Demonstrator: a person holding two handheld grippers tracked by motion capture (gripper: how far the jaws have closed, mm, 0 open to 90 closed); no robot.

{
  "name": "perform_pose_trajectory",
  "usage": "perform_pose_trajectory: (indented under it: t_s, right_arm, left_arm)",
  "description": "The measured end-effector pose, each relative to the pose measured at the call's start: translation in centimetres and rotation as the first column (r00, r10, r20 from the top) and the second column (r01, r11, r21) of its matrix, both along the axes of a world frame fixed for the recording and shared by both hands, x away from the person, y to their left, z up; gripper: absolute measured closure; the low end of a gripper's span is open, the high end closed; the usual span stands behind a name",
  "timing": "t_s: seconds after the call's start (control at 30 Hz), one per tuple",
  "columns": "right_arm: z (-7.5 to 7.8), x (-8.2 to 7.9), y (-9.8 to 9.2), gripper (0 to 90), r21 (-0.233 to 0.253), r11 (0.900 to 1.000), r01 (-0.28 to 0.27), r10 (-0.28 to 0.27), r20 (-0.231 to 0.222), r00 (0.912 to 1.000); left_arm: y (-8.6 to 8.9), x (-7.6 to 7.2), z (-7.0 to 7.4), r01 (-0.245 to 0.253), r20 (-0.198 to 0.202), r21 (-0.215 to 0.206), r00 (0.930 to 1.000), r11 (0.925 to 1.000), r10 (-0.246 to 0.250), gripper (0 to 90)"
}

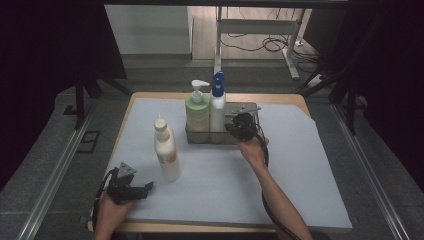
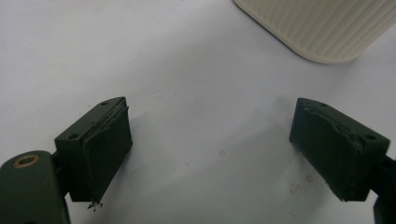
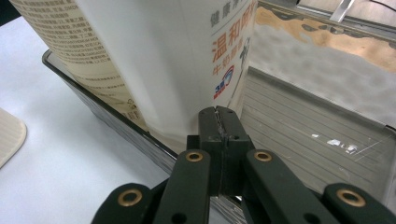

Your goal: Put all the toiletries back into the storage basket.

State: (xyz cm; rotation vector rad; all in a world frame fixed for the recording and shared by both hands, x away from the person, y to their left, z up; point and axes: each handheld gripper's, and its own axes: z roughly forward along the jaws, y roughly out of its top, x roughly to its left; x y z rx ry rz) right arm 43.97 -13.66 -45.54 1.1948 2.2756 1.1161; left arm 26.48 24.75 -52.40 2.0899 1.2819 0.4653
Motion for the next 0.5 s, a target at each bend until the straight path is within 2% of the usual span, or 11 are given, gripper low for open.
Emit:
perform_pose_trajectory:
  t_s: [0.4, 0.5]
  right_arm:
    - [0.12, -0.01, -0.35, 89.5, 0.015, 1.000, -0.008, 0.008, -0.007, 0.9999]
    - [0.34, -0.16, -0.58, 85.6, 0.015, 1.000, -0.007, 0.007, 0.001, 1.0000]
  left_arm:
    - [0.00, -0.01, 0.00, 0.000, 0.001, 0.000, 1.0000, 1.0000, 0.000, 12.4]
    - [0.00, -0.01, 0.00, 0.000, 0.001, 0.000, 1.0000, 1.0000, 0.000, 12.4]
